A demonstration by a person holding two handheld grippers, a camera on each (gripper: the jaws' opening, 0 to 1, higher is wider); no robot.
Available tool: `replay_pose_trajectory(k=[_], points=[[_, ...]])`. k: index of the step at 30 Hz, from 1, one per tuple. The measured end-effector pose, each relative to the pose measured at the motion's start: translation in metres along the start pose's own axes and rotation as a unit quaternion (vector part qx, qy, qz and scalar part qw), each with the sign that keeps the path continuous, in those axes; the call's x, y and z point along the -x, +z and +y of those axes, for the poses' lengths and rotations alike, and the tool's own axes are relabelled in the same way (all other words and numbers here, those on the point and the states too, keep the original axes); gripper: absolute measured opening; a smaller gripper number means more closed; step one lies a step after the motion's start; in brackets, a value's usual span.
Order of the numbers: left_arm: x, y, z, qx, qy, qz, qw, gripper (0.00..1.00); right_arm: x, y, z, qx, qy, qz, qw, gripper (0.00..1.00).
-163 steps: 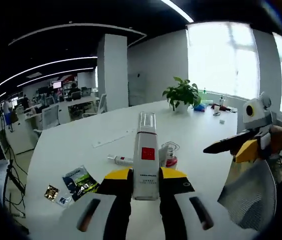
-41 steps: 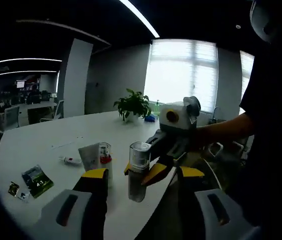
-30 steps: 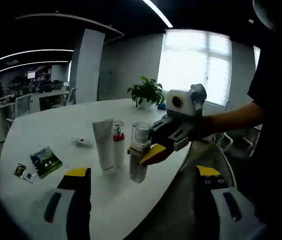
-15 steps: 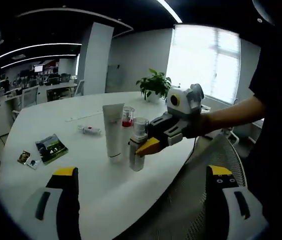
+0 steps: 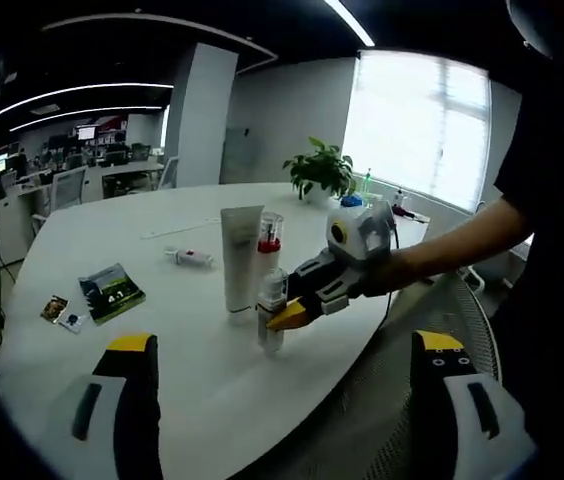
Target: Arrange the skincare products in the storage area until every visible bottle or jar stands upright without overlapping.
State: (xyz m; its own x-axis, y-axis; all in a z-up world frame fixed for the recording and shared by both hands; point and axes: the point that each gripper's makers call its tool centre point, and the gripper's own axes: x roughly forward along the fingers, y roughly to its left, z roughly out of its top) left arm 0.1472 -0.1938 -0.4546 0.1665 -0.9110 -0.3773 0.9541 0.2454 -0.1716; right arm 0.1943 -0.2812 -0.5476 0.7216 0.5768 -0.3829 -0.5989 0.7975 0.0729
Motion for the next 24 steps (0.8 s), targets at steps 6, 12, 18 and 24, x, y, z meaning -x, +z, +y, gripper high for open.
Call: replay_pose_trajectory(k=[6, 12, 18, 24], points=[[0.0, -0.002, 0.002, 0.004, 0.004, 0.002, 1.0, 0.97, -0.004, -0.009, -0.011, -0.004, -0.002, -0.005, 1.0, 0.12], [0.0, -0.005, 0.003, 0.004, 0.005, 0.007, 1.0, 0.96, -0.006, -0.007, -0.013, 0.01, 0.002, -0.007, 0.9999, 0.12], [0.0, -0.009, 0.005, 0.003, 0.004, 0.011, 0.9999, 0.95, -0.004, -0.01, -0.01, 0.018, 0.003, 0.017, 0.9997, 0.13], [-0.001, -0.01, 0.004, 0.002, 0.002, 0.015, 0.9999, 0.95, -0.003, -0.022, -0.014, 0.013, 0.0, 0.033, 0.9994, 0.15]])
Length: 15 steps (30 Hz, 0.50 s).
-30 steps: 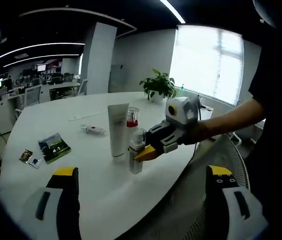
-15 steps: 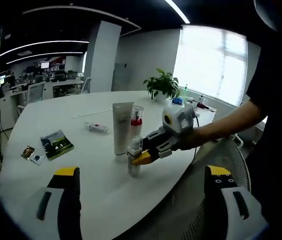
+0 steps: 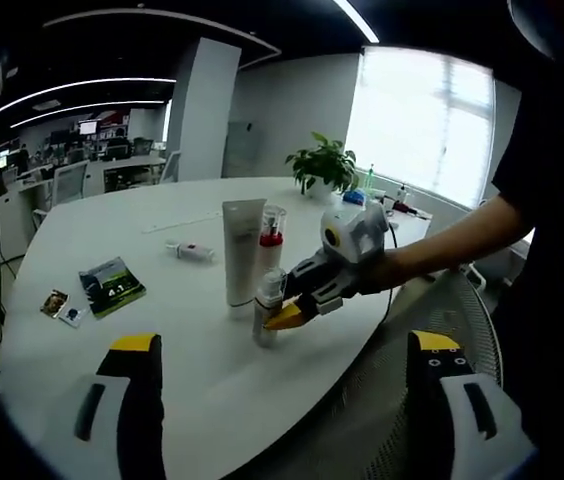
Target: Arrange the skincare products in the storage area until every visible bottle or jar stands upright without overlapping.
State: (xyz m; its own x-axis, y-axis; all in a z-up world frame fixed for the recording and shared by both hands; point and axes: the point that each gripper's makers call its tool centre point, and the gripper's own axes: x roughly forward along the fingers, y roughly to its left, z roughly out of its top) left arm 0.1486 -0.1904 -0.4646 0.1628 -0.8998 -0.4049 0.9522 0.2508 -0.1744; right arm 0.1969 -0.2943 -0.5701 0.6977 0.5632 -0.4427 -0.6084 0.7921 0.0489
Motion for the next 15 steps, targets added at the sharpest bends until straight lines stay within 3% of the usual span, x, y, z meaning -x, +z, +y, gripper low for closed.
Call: replay_pose_trajectory(k=[10, 15], points=[[-0.001, -0.001, -0.002, -0.001, -0.005, 0.006, 1.0, 0.93, -0.005, -0.023, -0.007, -0.007, -0.008, 0.04, 0.9991, 0.12], [-0.002, -0.003, -0.004, -0.003, -0.007, 0.011, 0.9999, 0.93, -0.005, -0.022, -0.012, -0.007, -0.01, 0.042, 0.9991, 0.11]])
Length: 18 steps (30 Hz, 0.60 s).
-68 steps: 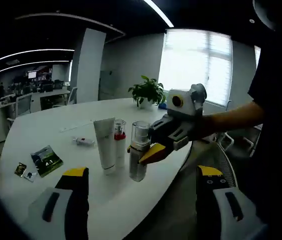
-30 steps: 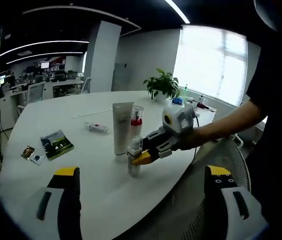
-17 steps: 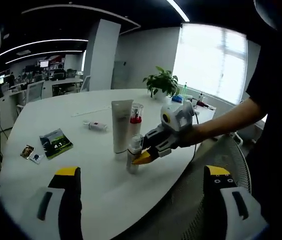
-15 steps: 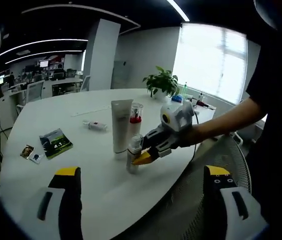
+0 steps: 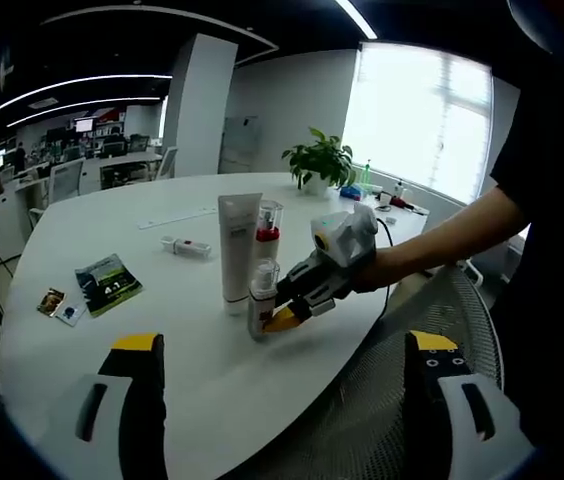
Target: Arrange the skincare products in the storage area until every visible bottle or jar stands upright without overlapping.
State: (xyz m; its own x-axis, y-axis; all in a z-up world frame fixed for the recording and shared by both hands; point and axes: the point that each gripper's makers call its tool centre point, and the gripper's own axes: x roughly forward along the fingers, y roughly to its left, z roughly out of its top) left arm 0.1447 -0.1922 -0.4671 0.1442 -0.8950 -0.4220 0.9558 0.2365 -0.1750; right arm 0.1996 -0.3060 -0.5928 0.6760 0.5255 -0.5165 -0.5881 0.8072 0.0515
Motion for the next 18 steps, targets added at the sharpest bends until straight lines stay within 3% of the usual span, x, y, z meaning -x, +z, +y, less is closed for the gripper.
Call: replay_pose_trajectory(k=[7, 18], points=[[-0.0005, -0.0014, 0.0015, 0.002, 0.0, 0.004, 1.0, 0.92, 0.0013, -0.0005, -0.0083, 0.003, 0.006, 0.001, 1.0, 0.1], [-0.0047, -0.0027, 0.002, 0.004, 0.001, 0.009, 0.9999, 0.91, 0.001, -0.001, -0.0084, 0.021, 0.045, 0.011, 0.9987, 0.1]])
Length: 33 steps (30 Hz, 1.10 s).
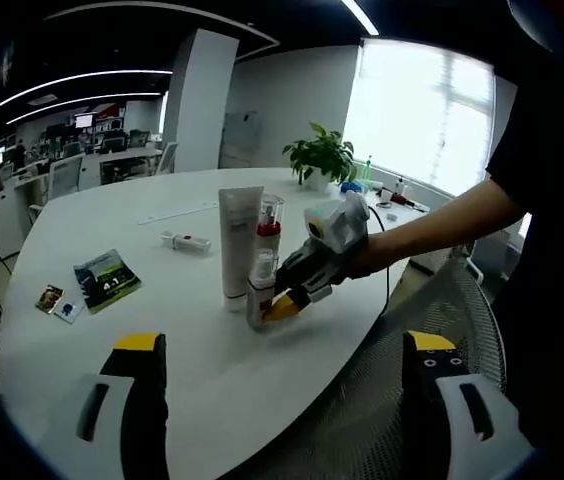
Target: Arrange the skincare products in the storage area until every visible bottle or jar stands upright without overlapping.
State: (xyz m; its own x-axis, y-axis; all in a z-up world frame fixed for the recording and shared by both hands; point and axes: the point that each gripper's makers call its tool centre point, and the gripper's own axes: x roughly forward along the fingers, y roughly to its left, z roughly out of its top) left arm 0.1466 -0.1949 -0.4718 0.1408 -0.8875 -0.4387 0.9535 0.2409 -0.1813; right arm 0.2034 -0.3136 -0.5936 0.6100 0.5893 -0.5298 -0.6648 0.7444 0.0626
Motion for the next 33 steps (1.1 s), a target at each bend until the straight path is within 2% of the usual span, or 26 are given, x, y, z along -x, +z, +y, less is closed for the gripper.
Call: replay_pose_trajectory(k=[22, 33], points=[[-0.001, -0.003, 0.004, 0.001, 0.007, 0.003, 1.0, 0.91, -0.001, -0.003, -0.007, 0.01, 0.011, 0.006, 0.9999, 0.11], [-0.002, 0.0, 0.006, 0.01, 0.01, -0.005, 0.9999, 0.9, 0.022, -0.007, 0.001, -0.011, 0.001, 0.016, 0.9998, 0.22]])
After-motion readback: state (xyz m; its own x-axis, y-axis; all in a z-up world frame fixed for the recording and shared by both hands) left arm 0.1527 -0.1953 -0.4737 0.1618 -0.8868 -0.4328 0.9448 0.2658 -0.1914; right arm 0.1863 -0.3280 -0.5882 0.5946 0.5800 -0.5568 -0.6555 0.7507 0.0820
